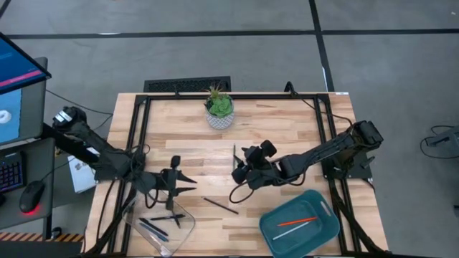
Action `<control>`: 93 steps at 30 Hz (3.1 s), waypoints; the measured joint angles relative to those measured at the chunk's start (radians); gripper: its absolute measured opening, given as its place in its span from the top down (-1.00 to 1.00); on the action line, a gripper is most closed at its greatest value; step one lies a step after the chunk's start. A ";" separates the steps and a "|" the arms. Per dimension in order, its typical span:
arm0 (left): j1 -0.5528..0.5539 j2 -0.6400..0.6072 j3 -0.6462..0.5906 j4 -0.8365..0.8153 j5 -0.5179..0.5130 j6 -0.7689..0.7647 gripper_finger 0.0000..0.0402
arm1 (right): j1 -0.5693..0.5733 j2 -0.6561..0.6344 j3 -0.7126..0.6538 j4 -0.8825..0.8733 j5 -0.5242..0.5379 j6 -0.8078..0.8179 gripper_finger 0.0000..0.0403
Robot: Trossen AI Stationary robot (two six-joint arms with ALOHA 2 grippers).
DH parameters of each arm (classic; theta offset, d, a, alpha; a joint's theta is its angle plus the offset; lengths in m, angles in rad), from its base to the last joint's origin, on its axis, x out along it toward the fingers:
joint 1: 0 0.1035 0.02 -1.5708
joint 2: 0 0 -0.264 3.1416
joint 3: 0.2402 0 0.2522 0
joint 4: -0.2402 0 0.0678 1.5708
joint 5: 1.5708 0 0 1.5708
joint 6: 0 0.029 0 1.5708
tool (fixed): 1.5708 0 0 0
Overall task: Sort pens & pencils
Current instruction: Put the black pencil into the blue bin
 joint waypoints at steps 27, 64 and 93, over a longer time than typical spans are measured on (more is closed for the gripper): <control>0.372 0.433 -0.009 0.335 0.595 0.072 0.59 | 0.092 -0.001 0.000 -0.042 0.267 -0.072 -0.13; 0.377 0.523 -0.009 0.355 0.692 0.054 0.59 | 0.110 -0.004 0.000 -0.092 0.307 -0.071 -0.13; 0.341 0.734 0.114 0.318 0.722 0.104 0.59 | 0.125 -0.004 0.003 -0.116 0.306 -0.070 -0.13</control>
